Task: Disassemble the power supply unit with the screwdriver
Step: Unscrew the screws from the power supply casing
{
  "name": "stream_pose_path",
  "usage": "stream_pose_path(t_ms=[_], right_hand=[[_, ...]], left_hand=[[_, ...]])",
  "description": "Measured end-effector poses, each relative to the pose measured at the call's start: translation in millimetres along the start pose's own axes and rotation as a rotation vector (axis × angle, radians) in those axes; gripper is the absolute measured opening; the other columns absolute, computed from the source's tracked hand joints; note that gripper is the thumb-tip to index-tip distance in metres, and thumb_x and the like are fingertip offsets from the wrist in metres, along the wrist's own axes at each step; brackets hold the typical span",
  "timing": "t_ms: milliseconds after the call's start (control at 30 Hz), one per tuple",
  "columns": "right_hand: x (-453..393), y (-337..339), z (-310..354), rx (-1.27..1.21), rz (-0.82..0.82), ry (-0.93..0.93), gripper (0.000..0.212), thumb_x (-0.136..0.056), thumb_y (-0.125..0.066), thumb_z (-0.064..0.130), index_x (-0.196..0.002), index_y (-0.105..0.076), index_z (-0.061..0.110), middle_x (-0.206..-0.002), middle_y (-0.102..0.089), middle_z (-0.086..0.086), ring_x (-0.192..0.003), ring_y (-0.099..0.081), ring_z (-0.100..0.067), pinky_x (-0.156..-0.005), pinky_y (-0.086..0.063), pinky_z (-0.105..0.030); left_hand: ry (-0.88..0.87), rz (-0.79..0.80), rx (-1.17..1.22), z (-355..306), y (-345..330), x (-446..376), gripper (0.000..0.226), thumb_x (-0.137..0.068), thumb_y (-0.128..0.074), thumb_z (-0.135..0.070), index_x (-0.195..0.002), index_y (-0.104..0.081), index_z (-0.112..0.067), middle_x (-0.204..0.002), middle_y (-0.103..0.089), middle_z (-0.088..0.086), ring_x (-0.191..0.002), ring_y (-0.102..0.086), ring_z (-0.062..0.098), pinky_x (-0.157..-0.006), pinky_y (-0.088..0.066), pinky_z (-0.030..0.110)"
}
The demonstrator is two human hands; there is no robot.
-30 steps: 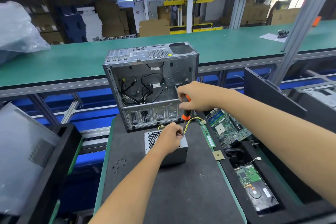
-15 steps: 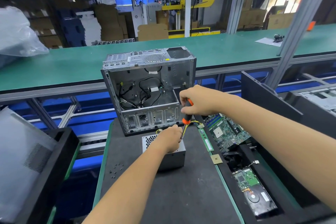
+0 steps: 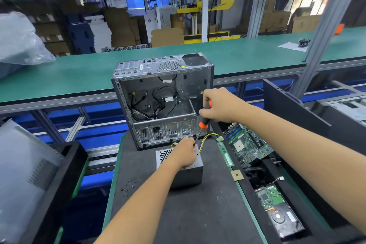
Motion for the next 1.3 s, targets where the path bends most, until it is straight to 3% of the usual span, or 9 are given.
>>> stream_pose_path(t_ms=[100, 200, 400, 600, 733, 900, 1033, 1167, 1300], right_hand=[[-1, -2, -9, -0.191, 0.037, -0.079, 0.021, -0.078, -0.070, 0.019, -0.079, -0.050, 0.013, -0.073, -0.070, -0.007, -0.054, -0.070, -0.019, -0.057, -0.056, -0.034], [-1, -13, -13, -0.323, 0.171, -0.126, 0.031, -0.070, -0.077, 0.017, -0.079, -0.048, 0.010, -0.065, -0.072, -0.010, -0.055, -0.070, -0.023, -0.054, -0.058, -0.032], [-10, -44, -9, -0.381, 0.239, -0.127, 0.020, -0.081, -0.065, 0.010, -0.077, -0.045, 0.012, -0.067, -0.066, -0.010, -0.051, -0.066, -0.023, -0.053, -0.058, -0.034], [-24, -85, 14, -0.279, 0.335, -0.085, 0.005, -0.088, -0.051, 0.016, -0.090, -0.053, 0.013, -0.071, -0.061, -0.007, -0.045, -0.050, -0.013, -0.042, -0.039, -0.022], [-27, -125, 46, -0.089, 0.513, 0.045, 0.027, -0.096, -0.043, 0.023, -0.108, -0.058, 0.005, -0.081, -0.061, -0.009, -0.061, -0.054, -0.019, -0.058, -0.042, -0.030], [-35, -158, 69, -0.139, 0.565, 0.049, 0.021, -0.097, -0.037, 0.014, -0.108, -0.049, 0.002, -0.089, -0.059, -0.012, -0.070, -0.063, -0.021, -0.068, -0.052, -0.036], [-37, -190, 80, -0.113, 0.605, 0.064, 0.013, -0.093, -0.045, 0.017, -0.102, -0.041, 0.007, -0.080, -0.050, -0.007, -0.066, -0.050, -0.022, -0.055, -0.040, -0.032], [-44, -213, 85, -0.066, 0.581, 0.082, 0.018, -0.089, -0.052, 0.020, -0.088, -0.035, 0.016, -0.076, -0.038, -0.004, -0.060, -0.034, -0.019, -0.053, -0.029, -0.031], [-48, -231, 89, 0.001, 0.590, 0.136, 0.022, -0.089, -0.052, 0.020, -0.082, -0.032, 0.019, -0.074, -0.037, -0.003, -0.060, -0.032, -0.018, -0.054, -0.026, -0.032]], left_hand=[[0.118, -0.130, 0.230, 21, 16, 5, 0.018, -0.096, -0.040, -0.009, -0.079, -0.044, -0.012, -0.072, -0.046, 0.000, -0.058, -0.038, 0.013, -0.049, -0.031, 0.025], [0.199, -0.302, 0.534, 44, 38, 12, 0.018, -0.097, -0.044, -0.009, -0.081, -0.052, -0.012, -0.076, -0.058, 0.002, -0.065, -0.051, 0.014, -0.058, -0.044, 0.024], [0.155, -0.408, 0.998, 72, 62, 24, 0.013, -0.093, -0.051, 0.002, -0.092, -0.061, -0.007, -0.075, -0.065, 0.002, -0.060, -0.058, 0.004, -0.059, -0.050, 0.017], [0.285, -0.523, 0.938, 123, 75, 49, 0.031, -0.094, -0.047, 0.000, -0.107, -0.070, -0.017, -0.076, -0.059, -0.001, -0.068, -0.050, 0.010, -0.067, -0.048, 0.021], [0.411, -0.681, 0.918, 173, 88, 87, 0.033, -0.094, -0.044, 0.000, -0.098, -0.070, -0.020, -0.071, -0.057, -0.002, -0.065, -0.046, 0.010, -0.064, -0.043, 0.021], [0.507, -0.731, 0.805, 218, 86, 127, 0.026, -0.095, -0.048, -0.007, -0.088, -0.070, -0.018, -0.072, -0.057, -0.001, -0.068, -0.047, 0.014, -0.069, -0.042, 0.028], [0.562, -0.682, 0.703, 245, 73, 148, 0.016, -0.086, -0.063, -0.011, -0.077, -0.070, -0.022, -0.083, -0.066, -0.002, -0.075, -0.057, 0.014, -0.067, -0.043, 0.019], [0.610, -0.572, 0.476, 263, 54, 159, 0.016, -0.080, -0.067, -0.006, -0.074, -0.068, -0.021, -0.076, -0.067, -0.004, -0.072, -0.061, 0.010, -0.057, -0.039, 0.004], [0.644, -0.470, 0.310, 275, 33, 162, 0.017, -0.079, -0.061, 0.003, -0.078, -0.069, -0.012, -0.076, -0.065, -0.001, -0.071, -0.060, 0.014, -0.061, -0.043, 0.012]])
Point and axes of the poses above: each hand's wrist, its own x-axis away from the middle knuckle, its own y-axis out of the back of the hand, z = x × y, the point moved 9 cm from there along -x, towards the middle knuckle
